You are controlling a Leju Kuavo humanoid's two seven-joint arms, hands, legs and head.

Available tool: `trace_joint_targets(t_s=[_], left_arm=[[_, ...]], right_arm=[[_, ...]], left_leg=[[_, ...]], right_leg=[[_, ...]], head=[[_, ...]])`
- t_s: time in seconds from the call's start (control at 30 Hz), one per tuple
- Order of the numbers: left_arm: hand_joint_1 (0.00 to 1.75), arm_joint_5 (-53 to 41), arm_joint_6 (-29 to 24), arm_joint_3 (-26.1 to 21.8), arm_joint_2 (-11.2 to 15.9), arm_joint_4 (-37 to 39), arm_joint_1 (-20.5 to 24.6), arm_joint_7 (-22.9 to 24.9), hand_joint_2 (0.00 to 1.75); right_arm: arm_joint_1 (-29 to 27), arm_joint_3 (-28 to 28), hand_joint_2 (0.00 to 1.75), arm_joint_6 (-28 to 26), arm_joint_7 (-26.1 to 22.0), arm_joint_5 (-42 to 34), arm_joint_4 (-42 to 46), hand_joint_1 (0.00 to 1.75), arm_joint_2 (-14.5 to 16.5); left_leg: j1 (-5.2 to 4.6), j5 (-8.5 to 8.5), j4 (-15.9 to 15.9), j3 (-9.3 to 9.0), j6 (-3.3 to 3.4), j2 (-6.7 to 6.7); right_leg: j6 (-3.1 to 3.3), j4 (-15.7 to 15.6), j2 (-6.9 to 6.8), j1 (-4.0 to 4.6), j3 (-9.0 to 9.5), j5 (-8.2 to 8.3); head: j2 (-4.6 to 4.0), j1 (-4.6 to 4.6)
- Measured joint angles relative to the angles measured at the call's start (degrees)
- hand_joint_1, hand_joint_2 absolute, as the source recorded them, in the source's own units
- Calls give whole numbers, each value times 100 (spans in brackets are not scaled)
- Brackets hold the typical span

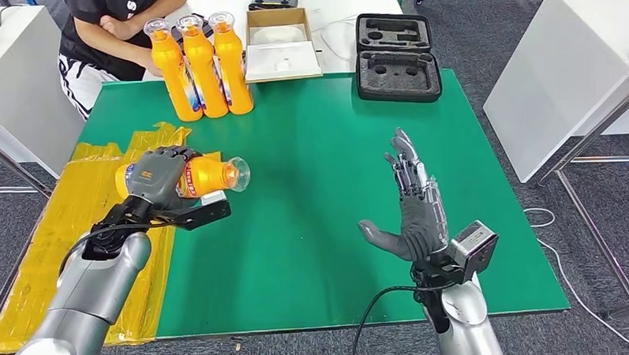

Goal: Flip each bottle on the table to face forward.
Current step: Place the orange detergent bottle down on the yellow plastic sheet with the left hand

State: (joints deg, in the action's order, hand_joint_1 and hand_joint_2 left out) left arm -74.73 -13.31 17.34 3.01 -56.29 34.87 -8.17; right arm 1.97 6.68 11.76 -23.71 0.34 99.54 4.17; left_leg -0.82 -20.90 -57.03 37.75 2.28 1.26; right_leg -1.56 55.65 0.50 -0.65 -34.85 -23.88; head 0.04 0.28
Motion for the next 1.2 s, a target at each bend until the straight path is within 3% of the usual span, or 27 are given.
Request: trace_joint_targets(t_s=[0.57,0.6,0.7,0.73,0.97,1.03,1.1,1.17,1.2], left_arm=[[173,-312,176,55,78,1975,554,-72,175],[165,-302,190,46,91,2068,573,-68,175],[73,-203,214,-12,126,2332,648,-55,175],[51,-155,216,-55,134,2411,672,-38,175],[51,-116,191,-262,180,2775,706,79,175],[25,-116,186,-278,188,2820,712,81,175],[0,-116,184,-289,192,2852,720,89,87],[0,-112,209,-308,196,2886,724,137,0],[0,-108,236,-330,198,2904,725,176,0]], right_arm=[[23,-89,175,89,79,196,2,0,80],[25,-89,175,89,85,204,2,0,80],[46,-89,175,89,108,222,2,0,79],[57,-89,175,86,114,239,2,0,79],[100,-85,175,66,131,298,1,0,77],[109,-84,175,66,131,298,0,0,77],[112,-84,175,66,131,299,0,0,77],[118,-79,175,63,131,304,-1,0,76],[126,-70,175,54,132,311,-2,0,74]], left_leg=[[0,0,0,1,0,1],[0,0,0,1,0,1],[0,0,0,1,0,1],[0,0,0,1,0,1],[0,1,1,1,0,2],[0,1,1,1,0,2],[0,1,1,1,0,3],[0,0,1,1,0,3],[0,0,1,1,0,3]], right_leg=[[0,1,0,0,1,0],[0,1,0,0,1,0],[0,1,0,0,2,0],[0,1,0,0,2,0],[0,1,0,0,2,0],[0,1,0,0,2,0],[0,1,-1,0,3,0],[0,1,0,0,3,0],[0,1,0,0,3,0]], head=[[0,1],[0,1],[0,1],[0,1],[0,1],[0,2],[0,2],[0,1],[0,1]])
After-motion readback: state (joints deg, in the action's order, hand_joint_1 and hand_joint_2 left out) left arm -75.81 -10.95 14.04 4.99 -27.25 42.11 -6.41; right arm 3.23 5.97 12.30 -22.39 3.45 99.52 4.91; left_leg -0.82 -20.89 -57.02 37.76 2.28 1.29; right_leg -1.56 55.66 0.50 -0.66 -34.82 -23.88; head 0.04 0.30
